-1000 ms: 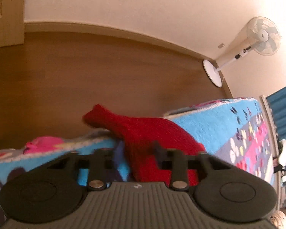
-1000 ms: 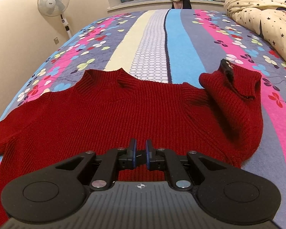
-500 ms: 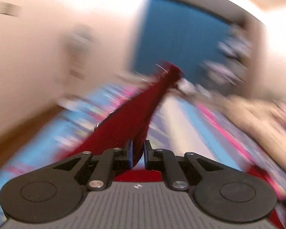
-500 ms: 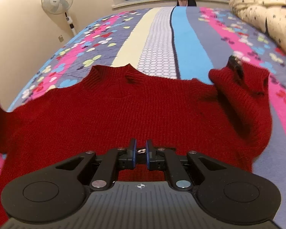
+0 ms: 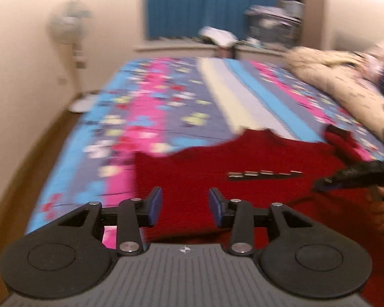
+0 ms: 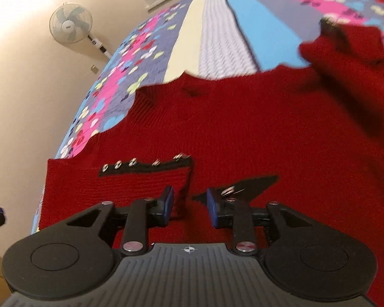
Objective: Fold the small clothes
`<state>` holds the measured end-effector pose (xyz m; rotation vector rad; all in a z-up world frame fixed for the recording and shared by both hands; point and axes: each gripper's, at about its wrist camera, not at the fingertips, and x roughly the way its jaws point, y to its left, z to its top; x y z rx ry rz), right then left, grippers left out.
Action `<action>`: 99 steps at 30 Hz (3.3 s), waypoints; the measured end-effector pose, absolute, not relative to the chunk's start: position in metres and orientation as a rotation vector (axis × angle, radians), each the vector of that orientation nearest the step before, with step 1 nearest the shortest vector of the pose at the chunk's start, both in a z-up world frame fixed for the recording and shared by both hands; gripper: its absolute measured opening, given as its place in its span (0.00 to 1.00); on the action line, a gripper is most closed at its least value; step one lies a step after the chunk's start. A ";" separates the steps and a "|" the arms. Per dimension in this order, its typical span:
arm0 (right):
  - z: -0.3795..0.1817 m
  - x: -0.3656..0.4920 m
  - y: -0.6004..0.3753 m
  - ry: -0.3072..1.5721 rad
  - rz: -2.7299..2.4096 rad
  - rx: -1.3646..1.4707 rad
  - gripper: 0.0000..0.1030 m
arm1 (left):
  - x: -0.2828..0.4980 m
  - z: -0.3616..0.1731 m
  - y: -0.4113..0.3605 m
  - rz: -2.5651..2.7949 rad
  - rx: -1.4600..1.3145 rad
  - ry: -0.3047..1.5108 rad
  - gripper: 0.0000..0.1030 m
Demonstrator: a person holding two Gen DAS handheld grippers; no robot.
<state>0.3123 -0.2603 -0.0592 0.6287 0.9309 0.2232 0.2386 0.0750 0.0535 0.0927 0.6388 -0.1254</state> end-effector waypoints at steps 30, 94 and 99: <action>-0.024 0.294 -0.347 0.778 -0.273 0.545 0.07 | 0.272 0.019 0.144 0.154 -0.249 0.833 0.39; 0.074 0.288 -0.234 0.415 0.221 0.842 0.09 | 0.282 0.027 0.146 0.088 -0.324 0.828 0.39; 0.029 0.321 -0.149 0.831 0.373 0.884 0.16 | 0.281 0.024 0.156 0.092 -0.391 0.855 0.39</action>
